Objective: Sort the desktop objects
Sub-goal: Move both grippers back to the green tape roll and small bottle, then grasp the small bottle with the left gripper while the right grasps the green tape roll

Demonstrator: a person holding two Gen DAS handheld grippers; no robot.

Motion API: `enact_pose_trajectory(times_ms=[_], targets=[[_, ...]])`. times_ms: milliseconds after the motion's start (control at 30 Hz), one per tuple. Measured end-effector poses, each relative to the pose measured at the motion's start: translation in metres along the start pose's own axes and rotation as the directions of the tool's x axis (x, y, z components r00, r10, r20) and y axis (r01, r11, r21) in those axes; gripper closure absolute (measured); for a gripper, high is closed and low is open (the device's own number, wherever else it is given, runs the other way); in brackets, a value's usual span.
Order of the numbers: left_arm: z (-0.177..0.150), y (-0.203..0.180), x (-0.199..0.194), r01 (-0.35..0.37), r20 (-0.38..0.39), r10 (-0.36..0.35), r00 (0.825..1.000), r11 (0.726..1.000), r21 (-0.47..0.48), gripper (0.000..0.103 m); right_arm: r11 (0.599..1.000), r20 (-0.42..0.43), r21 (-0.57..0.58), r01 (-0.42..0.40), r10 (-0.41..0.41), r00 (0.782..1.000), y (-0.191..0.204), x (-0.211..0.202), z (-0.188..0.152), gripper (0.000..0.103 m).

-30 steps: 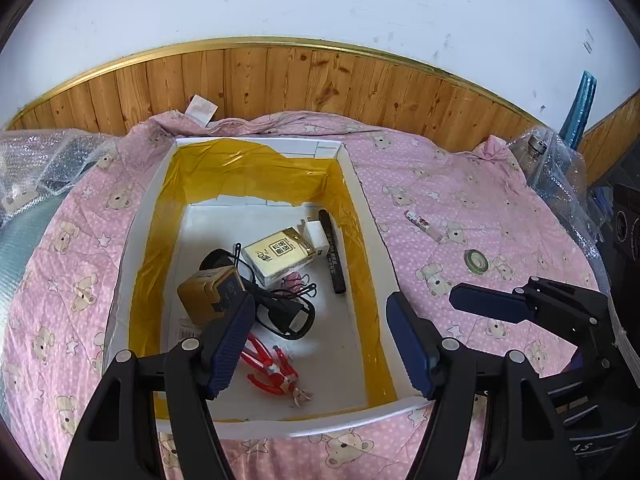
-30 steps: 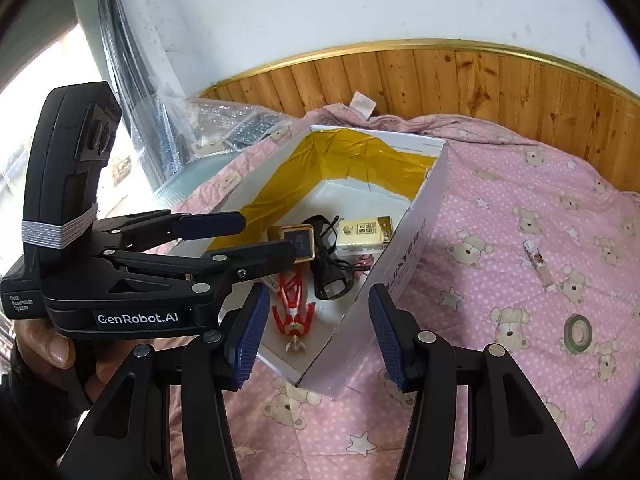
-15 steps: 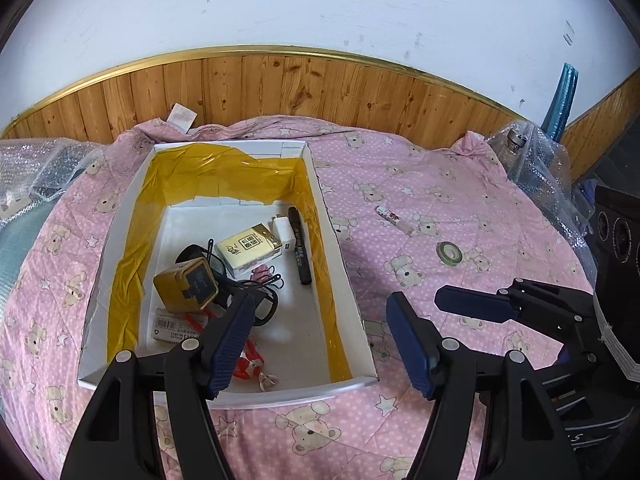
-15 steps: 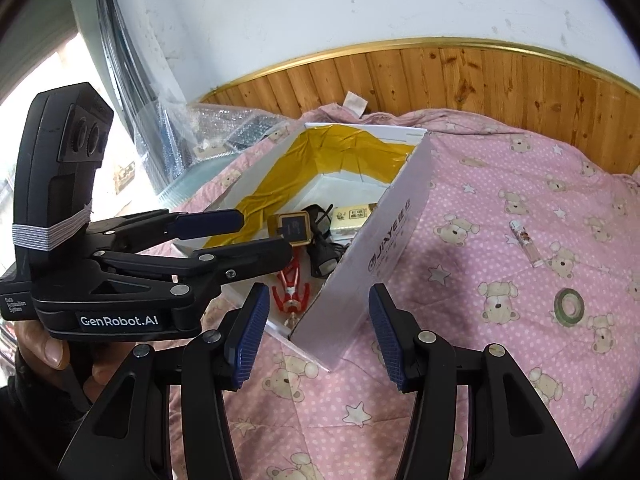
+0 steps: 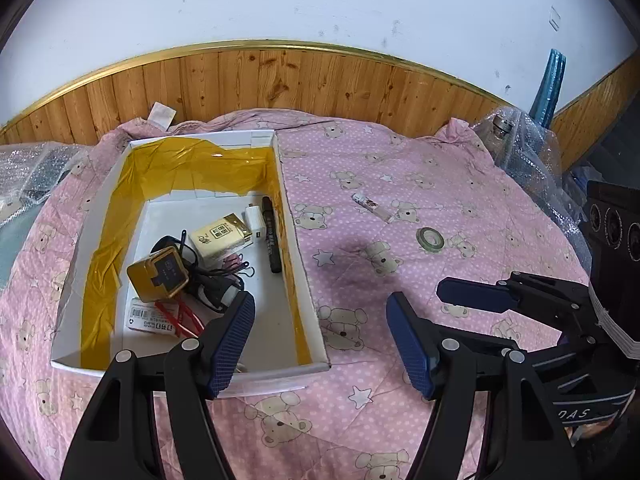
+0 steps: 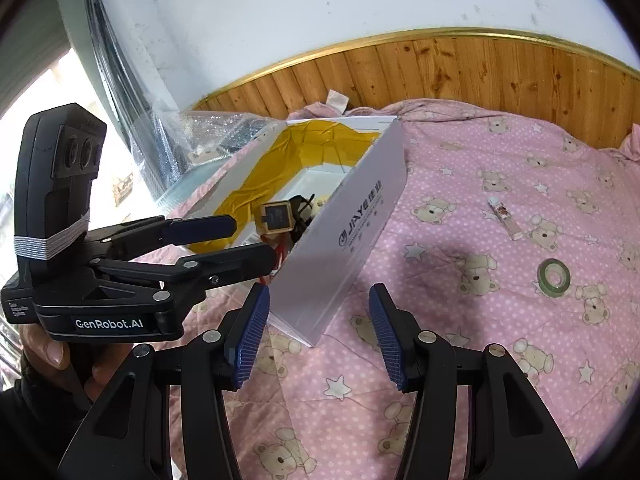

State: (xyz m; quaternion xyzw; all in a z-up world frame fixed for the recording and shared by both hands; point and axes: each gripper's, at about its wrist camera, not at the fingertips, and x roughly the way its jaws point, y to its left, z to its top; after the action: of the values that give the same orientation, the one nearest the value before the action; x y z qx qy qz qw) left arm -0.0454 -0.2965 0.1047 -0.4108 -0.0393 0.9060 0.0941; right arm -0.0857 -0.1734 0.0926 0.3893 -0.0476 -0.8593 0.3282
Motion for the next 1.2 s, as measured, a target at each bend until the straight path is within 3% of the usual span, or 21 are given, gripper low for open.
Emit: enact_pose_trajectory(times_ms=[633, 833, 1200], targets=[[-0.002, -0.062, 0.054, 0.067, -0.085, -0.062, 0.994, 0.995, 0.068, 0.034, 0.981, -0.003, 0.168, 0.094, -0.095, 0.995, -0.096, -0.021, -0.039, 0.048], [0.007, -0.081, 0.09, 0.078, -0.126, -0.068, 0.99, 0.994, 0.076, 0.034, 0.963, -0.009, 0.225, 0.151, -0.153, 0.988, -0.135, -0.02, -0.041, 0.048], [0.028, -0.101, 0.169, 0.075, -0.202, -0.059, 0.978, 0.995, 0.072, 0.034, 0.949, -0.039, 0.221, 0.223, -0.22, 0.975, -0.188, 0.0, -0.026, 0.048]])
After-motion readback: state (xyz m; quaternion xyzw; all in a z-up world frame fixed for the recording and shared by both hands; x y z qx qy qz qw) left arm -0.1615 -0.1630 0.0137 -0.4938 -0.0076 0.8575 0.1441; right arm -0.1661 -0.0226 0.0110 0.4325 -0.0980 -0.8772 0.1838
